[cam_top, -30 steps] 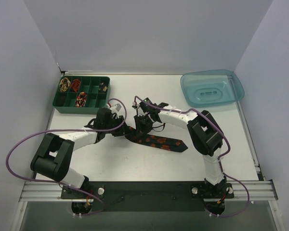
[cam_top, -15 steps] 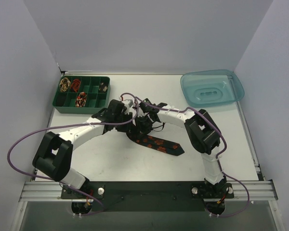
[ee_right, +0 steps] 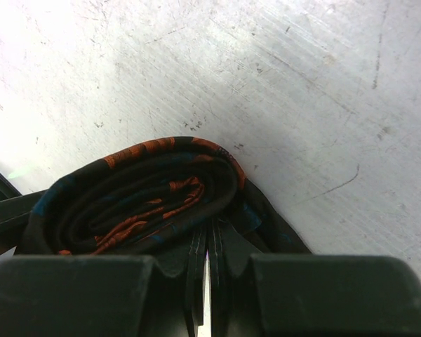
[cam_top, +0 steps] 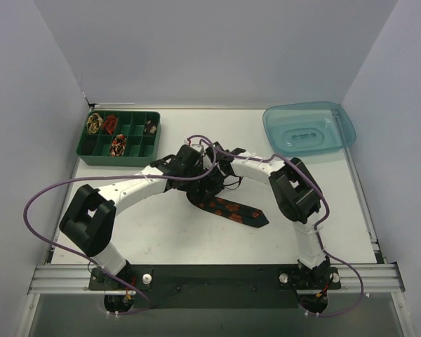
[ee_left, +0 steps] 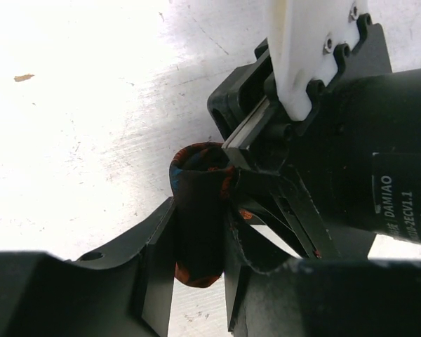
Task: Roll the ties
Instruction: Roll the tie at the center of the board.
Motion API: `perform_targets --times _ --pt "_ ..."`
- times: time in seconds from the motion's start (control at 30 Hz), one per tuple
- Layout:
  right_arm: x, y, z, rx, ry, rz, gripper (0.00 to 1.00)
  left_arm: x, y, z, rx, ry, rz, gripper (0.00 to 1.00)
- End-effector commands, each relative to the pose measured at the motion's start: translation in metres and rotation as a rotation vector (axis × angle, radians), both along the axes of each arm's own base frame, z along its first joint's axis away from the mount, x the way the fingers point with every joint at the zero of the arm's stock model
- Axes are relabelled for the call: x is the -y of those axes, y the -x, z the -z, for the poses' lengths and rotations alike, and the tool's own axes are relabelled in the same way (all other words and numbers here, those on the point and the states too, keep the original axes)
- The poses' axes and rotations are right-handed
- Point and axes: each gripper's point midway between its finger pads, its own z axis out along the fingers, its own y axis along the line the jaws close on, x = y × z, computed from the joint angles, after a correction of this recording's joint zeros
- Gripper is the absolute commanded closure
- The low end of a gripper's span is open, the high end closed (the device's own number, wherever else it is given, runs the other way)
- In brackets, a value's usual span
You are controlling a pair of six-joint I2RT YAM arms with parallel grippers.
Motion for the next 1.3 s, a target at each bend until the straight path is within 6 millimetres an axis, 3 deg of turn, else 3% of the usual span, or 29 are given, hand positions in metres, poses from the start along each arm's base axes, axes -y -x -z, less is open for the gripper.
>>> perform_targets --times 0.0,0.2,0.4,0.6,0.8,1.03,1.27 --pt "0.002 0.002 0.020 0.032 0.080 -0.016 0.97 0.020 0.012 -0.001 0.012 -0.062 0.113 0.80" --pt "0.004 -0.003 -0.002 0.053 0.037 -0.002 0.97 0.004 0.009 -0.001 0.026 -0.090 0.060 0.80" --pt "0.026 -0.019 -0.026 0.102 0.010 0.057 0.96 -0.026 0.006 -0.001 0.032 -0.134 0.005 0.80" --pt "0.056 -0.031 -0.027 0.115 0.036 0.121 0.96 -0.058 0.004 -0.010 0.051 -0.242 -0.046 0.80" --pt "0.069 -0.034 -0.023 0.118 0.063 0.147 0.96 -0.081 0.006 -0.013 0.056 -0.393 -0.091 0.80" --pt "0.074 -0.036 -0.020 0.116 0.079 0.158 0.96 -0.078 0.014 -0.007 0.058 -0.469 -0.085 0.80" --pt "0.078 -0.036 -0.017 0.112 0.100 0.166 0.96 -0.054 0.025 -0.001 0.063 -0.480 -0.038 0.80"
